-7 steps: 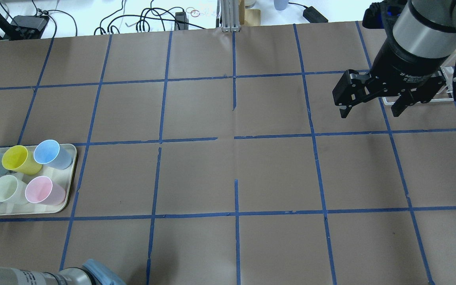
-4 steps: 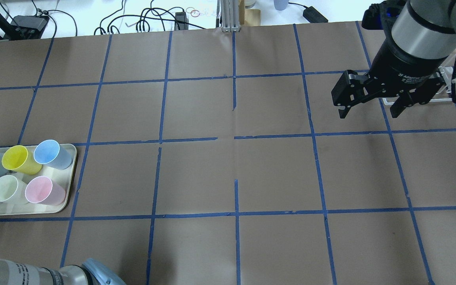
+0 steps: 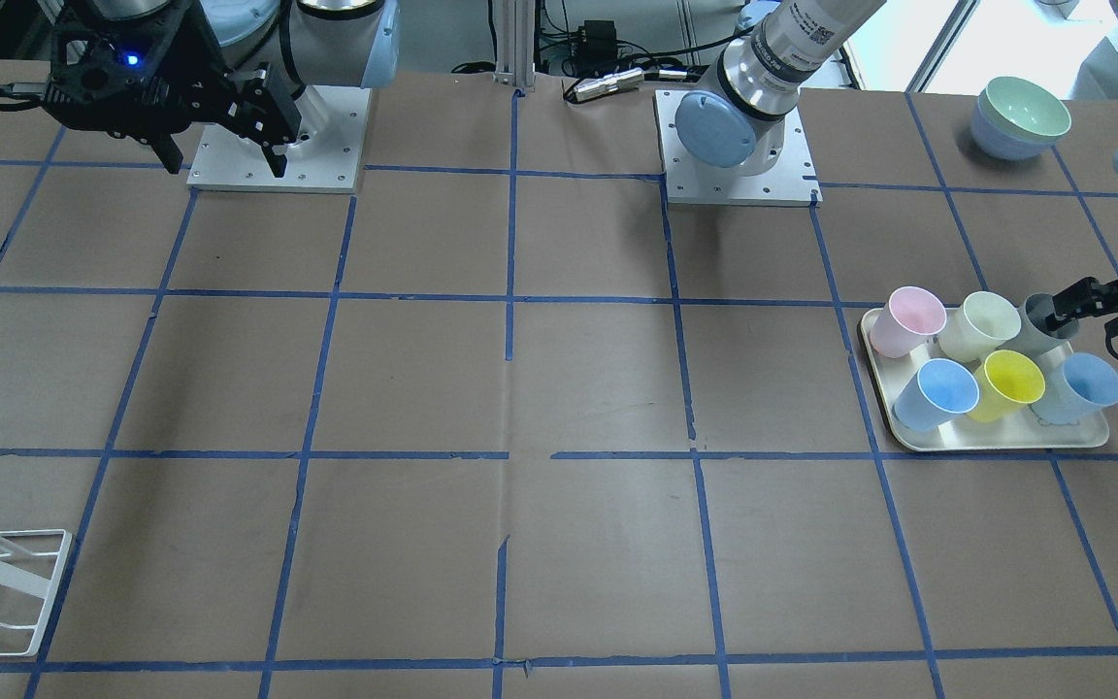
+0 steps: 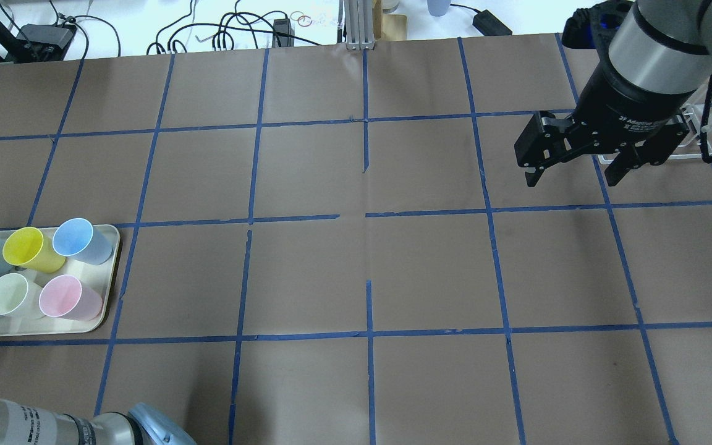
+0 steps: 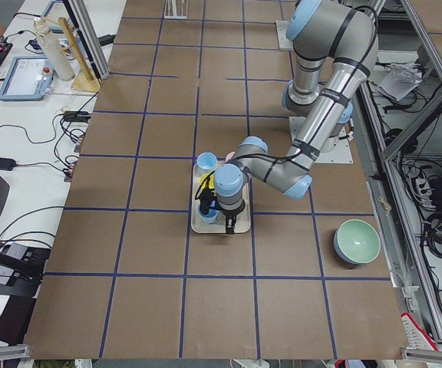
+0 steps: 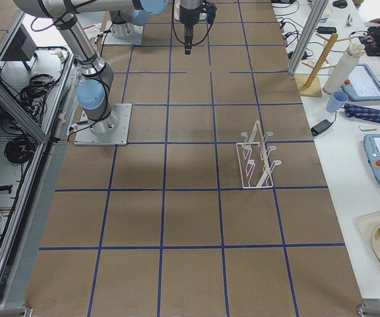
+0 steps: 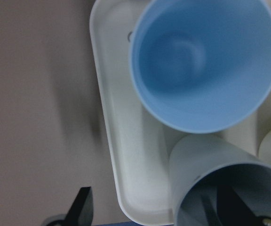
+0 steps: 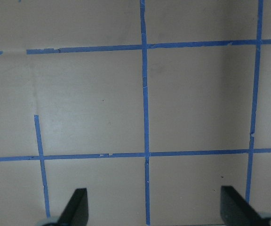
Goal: Transfer IKEA cup to right arm and place on rack
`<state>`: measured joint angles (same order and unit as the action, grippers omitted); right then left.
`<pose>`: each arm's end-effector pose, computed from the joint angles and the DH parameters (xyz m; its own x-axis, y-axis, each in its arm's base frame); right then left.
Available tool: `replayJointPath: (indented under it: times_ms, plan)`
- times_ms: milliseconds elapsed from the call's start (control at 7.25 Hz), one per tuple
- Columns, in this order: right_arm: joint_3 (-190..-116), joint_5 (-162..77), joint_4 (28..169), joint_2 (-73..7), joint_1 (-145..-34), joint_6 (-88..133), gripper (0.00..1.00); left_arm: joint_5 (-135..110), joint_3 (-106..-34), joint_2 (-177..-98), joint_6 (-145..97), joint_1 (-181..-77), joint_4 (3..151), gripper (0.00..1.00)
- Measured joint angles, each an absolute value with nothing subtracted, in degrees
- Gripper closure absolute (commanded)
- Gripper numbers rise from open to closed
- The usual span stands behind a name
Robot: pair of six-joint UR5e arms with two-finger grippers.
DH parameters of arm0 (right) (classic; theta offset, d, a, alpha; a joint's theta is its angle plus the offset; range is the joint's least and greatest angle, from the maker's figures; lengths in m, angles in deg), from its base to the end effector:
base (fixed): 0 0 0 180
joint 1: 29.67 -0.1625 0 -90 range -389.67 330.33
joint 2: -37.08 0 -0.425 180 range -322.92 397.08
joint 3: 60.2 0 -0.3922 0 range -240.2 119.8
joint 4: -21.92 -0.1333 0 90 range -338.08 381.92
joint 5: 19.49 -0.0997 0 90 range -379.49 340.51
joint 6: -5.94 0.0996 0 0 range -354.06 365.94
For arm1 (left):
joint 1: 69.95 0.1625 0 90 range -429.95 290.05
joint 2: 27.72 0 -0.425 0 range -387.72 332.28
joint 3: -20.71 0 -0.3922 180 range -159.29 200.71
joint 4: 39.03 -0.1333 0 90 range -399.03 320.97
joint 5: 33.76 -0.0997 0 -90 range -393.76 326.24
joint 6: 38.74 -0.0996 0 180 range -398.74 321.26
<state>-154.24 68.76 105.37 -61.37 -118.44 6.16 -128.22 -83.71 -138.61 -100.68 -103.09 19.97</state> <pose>0.1272 -0.4273 0.5098 -0.9992 0.0264 -0.0304 0.0253 0.9990 0.0375 0.4032 -0.4132 0.2264 -0.9955 0.0899 0.0298 0.0925 0.9903 0.1038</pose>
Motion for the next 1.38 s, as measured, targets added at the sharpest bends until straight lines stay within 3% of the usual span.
replayJointPath:
  times_ms: [138,828,1379]
  plan:
    - [-154.24,66.38,105.46,-61.26,-118.4,6.04,0.0,-128.34,-83.71,-138.47,-100.71,-103.09,20.2,1.0]
    - [-154.29,35.32,104.69,-60.1,-114.2,5.77,0.0,-128.36,-83.26,-137.83,-100.79,-103.08,21.94,1.0]
    - [-158.32,-0.44,104.33,-60.04,-112.15,3.38,0.0,-128.61,-72.84,-131.91,-101.12,-103.04,41.99,1.0]
